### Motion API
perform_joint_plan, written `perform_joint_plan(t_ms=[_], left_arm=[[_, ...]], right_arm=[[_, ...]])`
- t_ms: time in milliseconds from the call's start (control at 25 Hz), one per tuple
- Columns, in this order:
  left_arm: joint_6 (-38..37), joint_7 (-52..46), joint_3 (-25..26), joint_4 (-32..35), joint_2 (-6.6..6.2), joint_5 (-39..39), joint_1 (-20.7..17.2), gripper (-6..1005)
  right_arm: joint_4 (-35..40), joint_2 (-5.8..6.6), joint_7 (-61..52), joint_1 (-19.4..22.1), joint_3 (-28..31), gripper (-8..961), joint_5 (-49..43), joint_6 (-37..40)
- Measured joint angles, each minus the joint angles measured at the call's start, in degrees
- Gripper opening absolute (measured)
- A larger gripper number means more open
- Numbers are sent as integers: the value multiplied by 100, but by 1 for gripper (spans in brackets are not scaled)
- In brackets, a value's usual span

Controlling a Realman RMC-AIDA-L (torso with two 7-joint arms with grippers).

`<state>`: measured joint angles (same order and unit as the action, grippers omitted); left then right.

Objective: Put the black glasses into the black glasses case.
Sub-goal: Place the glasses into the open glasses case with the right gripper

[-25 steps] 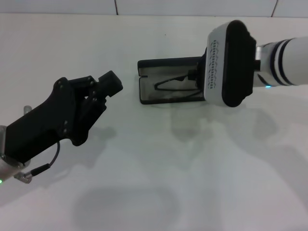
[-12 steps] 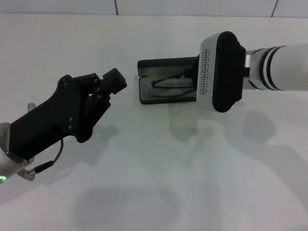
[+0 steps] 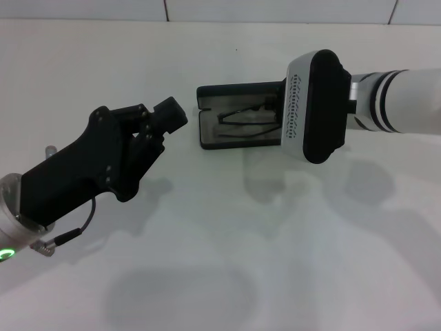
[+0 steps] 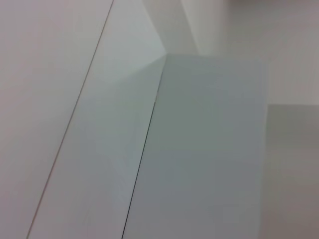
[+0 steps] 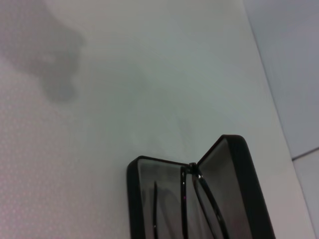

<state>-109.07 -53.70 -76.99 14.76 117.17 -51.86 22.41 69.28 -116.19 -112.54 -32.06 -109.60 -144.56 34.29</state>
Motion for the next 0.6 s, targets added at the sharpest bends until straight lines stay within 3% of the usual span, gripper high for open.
perform_joint_plan(t_ms=[600], left_arm=[[12, 8, 0, -3, 6, -9, 0, 44]], right_arm=[[-38, 0, -6, 50, -39, 64, 24, -105]])
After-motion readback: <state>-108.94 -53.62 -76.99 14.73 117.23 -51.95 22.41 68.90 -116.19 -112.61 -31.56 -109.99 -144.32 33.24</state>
